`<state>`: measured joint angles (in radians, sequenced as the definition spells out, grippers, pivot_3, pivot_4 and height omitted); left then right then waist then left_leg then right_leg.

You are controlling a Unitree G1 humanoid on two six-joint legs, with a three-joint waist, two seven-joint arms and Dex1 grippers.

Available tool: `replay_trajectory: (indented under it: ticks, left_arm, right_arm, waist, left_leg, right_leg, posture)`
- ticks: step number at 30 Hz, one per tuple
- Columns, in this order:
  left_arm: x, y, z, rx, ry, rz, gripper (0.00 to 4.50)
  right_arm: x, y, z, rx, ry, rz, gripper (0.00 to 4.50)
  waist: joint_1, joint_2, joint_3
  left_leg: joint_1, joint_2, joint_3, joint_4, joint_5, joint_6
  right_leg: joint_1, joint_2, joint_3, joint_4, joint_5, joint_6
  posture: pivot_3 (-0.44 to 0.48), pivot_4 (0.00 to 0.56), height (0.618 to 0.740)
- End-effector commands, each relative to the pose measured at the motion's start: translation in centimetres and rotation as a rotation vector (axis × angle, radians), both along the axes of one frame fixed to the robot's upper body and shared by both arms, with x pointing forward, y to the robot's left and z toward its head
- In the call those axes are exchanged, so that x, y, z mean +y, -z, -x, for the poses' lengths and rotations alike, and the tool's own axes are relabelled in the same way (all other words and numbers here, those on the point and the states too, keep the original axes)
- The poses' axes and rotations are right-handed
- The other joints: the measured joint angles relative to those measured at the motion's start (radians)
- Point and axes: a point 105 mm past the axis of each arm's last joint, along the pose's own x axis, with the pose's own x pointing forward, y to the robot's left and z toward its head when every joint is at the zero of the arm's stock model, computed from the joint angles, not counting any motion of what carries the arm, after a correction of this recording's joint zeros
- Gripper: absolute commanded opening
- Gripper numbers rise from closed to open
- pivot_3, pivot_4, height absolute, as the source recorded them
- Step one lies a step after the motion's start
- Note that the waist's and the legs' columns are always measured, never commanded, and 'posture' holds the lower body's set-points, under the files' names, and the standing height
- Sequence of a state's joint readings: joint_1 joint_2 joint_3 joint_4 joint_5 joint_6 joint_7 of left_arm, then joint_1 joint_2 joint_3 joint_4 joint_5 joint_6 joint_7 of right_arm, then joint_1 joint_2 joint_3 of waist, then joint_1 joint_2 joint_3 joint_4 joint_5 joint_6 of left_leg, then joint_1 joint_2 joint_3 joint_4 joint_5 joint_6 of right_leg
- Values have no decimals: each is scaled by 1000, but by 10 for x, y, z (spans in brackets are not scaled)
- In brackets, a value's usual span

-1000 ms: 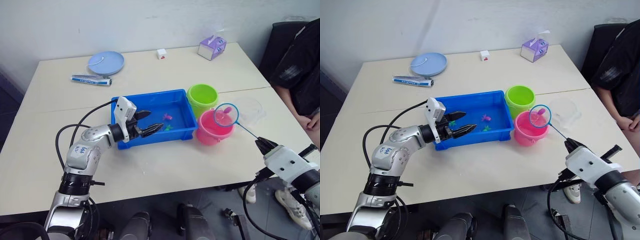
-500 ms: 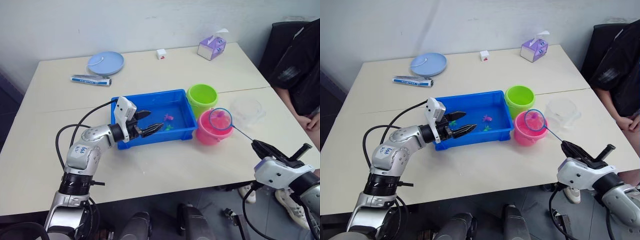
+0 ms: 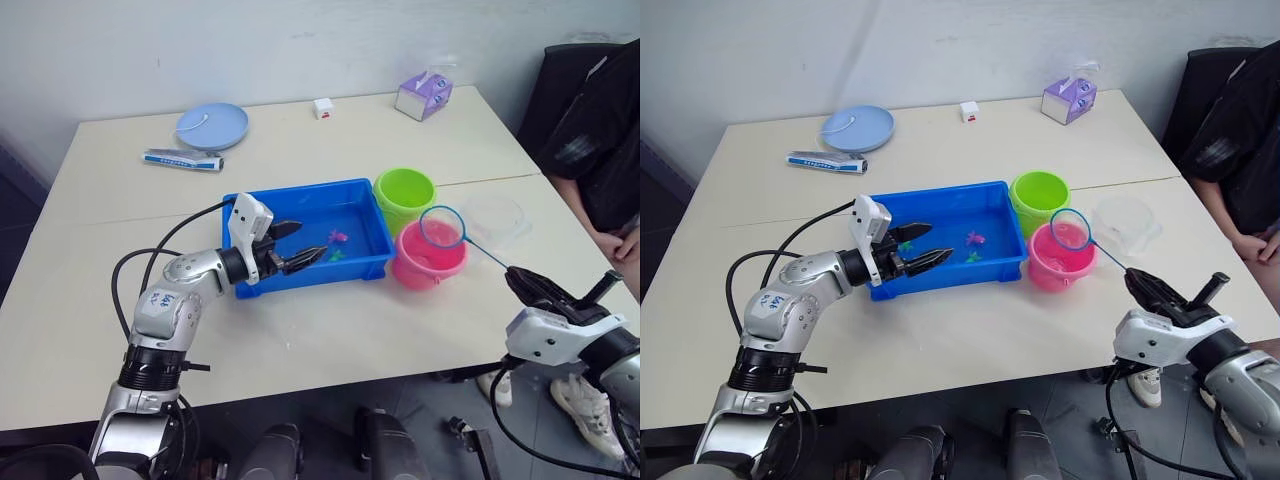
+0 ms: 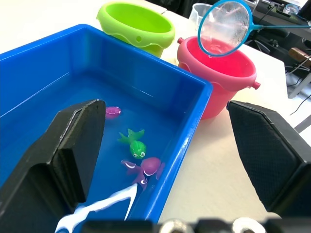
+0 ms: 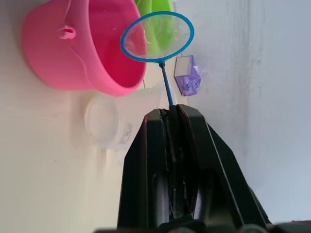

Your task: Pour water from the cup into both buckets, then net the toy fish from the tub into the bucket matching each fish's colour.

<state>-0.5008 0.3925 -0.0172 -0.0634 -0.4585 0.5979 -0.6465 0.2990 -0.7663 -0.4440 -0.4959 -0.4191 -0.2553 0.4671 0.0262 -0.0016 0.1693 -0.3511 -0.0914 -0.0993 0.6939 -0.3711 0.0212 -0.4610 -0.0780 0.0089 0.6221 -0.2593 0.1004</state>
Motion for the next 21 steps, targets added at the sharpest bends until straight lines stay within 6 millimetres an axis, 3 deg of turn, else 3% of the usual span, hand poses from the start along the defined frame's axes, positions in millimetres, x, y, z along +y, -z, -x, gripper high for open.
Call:
replay_trajectory:
  ticks: [1, 6, 9, 15, 21]
  left_arm:
    - [1, -9, 1, -48, -5, 7, 4295]
    - [4, -7, 2, -45, -19, -3, 4295]
    - [10, -5, 1, -51, -69, -24, 4295]
    - [28, 5, 5, -42, -242, -48, 4295]
    - [32, 6, 25, -30, -284, -35, 4295]
  right_arm:
    - [1, -38, -8, -115, 1, -62, 757]
    - [35, -79, -23, -178, -135, -179, 757]
    - [54, -93, -37, -139, -202, -276, 757]
    - [92, -100, -63, 63, -319, -430, 757]
    - [108, -105, -83, 139, -379, -429, 757]
  waist:
    - [0, 0, 0]
    - [-4, 0, 0]
    - [-4, 0, 0]
    - [-2, 0, 0]
    - [-1, 0, 0]
  left_leg:
    - [0, 0, 0, 0, 0, 0]
    - [0, 1, 0, 0, 0, 0]
    - [0, 1, 0, 0, 0, -1]
    - [-1, 1, -1, 1, 0, 0]
    - [-2, 0, -2, 2, 0, 0]
  right_leg:
    - [0, 0, 0, 0, 0, 0]
    - [0, 0, 0, 0, 0, 0]
    - [0, 0, 0, 0, 0, 0]
    - [-1, 0, 1, -1, 0, 0]
    - [-1, -1, 0, -1, 0, 0]
  posture:
    - [0, 150, 740]
    - [0, 150, 740]
    - [0, 150, 740]
    - [0, 150, 740]
    - [0, 150, 740]
